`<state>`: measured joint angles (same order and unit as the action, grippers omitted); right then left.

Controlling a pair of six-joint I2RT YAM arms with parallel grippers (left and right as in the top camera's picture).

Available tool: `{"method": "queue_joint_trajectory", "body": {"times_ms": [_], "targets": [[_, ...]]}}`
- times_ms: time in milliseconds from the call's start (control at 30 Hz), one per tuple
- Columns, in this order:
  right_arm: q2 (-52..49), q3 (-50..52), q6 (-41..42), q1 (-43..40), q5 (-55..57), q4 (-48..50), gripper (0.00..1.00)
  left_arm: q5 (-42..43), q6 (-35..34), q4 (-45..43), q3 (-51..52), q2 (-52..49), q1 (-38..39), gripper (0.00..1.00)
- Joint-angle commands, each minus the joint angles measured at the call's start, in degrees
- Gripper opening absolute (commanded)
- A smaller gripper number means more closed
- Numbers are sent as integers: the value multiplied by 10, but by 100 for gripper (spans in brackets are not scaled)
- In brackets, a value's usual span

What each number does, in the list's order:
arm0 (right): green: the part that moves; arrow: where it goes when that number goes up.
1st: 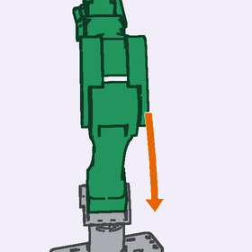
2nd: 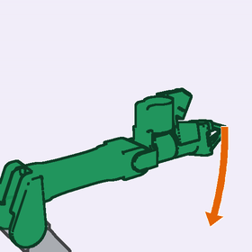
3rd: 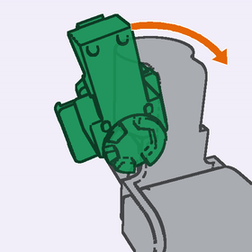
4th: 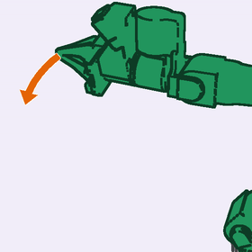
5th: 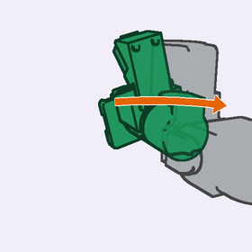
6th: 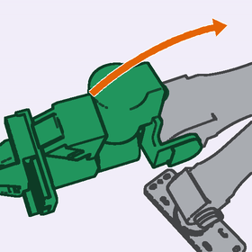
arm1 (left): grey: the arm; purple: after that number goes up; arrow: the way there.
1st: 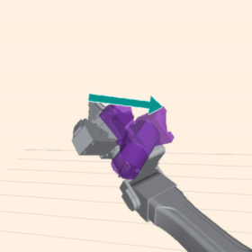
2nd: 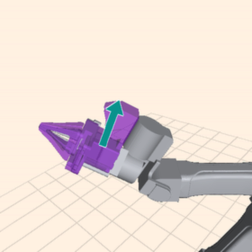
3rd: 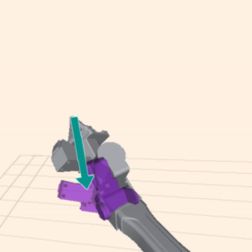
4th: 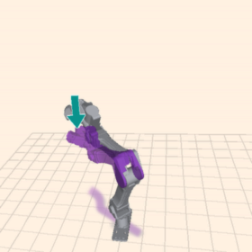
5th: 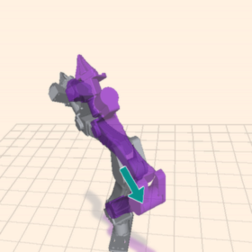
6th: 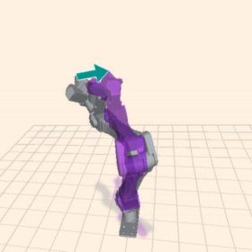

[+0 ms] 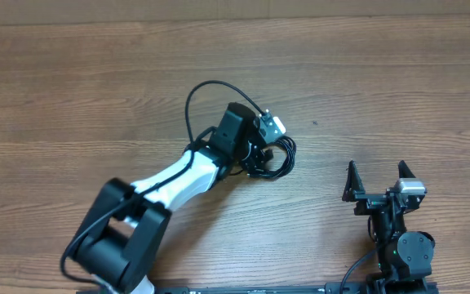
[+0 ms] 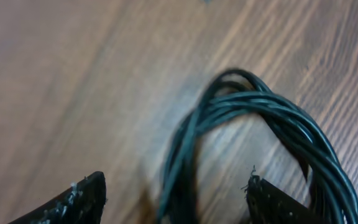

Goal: Untangle cables

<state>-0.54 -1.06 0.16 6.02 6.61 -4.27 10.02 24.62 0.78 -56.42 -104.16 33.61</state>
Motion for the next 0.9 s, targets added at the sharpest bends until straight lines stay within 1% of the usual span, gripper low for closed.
{"method": "queue_joint_trajectory", "body": {"times_ms": [0, 33, 67, 100, 133, 167, 200, 300, 367, 467, 533, 567, 600, 733, 800, 833, 867], "targets": [[3, 6, -2, -2, 2, 2, 100, 52, 0, -4, -7, -29, -2, 68], [3, 6, -2, -2, 2, 2, 100, 52, -8, -4, -7, -35, -2, 65], [3, 6, -2, -2, 2, 2, 100, 50, -15, -3, -7, -42, -2, 60], [3, 6, -2, -2, 2, 2, 100, 50, -17, -2, -7, -47, -2, 49], [3, 6, -2, -2, 2, 2, 100, 48, -17, -1, -7, -52, -2, 28], [3, 6, -2, -2, 2, 2, 100, 44, -17, 4, -7, -53, -2, 14], [3, 6, -2, -2, 2, 2, 100, 43, -17, 7, -7, -53, -2, 4], [3, 6, -2, -2, 2, 2, 100, 27, -48, 7, -7, -52, -3, 4], [3, 6, -2, -2, 2, 2, 100, -11, -105, 8, -7, -52, -3, 4], [3, 6, -2, -2, 2, 2, 100, -65, -247, 30, -7, -44, -3, 4], [3, 6, -2, -2, 2, 2, 100, -84, -344, 66, -8, -30, -3, 4], [3, 6, -2, -2, 2, 2, 100, -92, -404, 92, -8, -19, -3, 4], [3, 6, -2, -2, 2, 2, 100, -94, -456, 114, -8, -8, -3, 4], [3, 6, -2, -2, 2, 2, 100, -88, -727, 209, -8, 55, -3, 4], [3, 6, -2, -2, 2, 2, 100, -72, -814, 235, -8, 87, -3, 4], [3, 6, -2, -2, 2, 2, 100, -60, -838, 235, -8, 102, -3, 4], [3, 6, -2, -2, 2, 2, 100, -50, -845, 234, -8, 112, -3, 20]]}}
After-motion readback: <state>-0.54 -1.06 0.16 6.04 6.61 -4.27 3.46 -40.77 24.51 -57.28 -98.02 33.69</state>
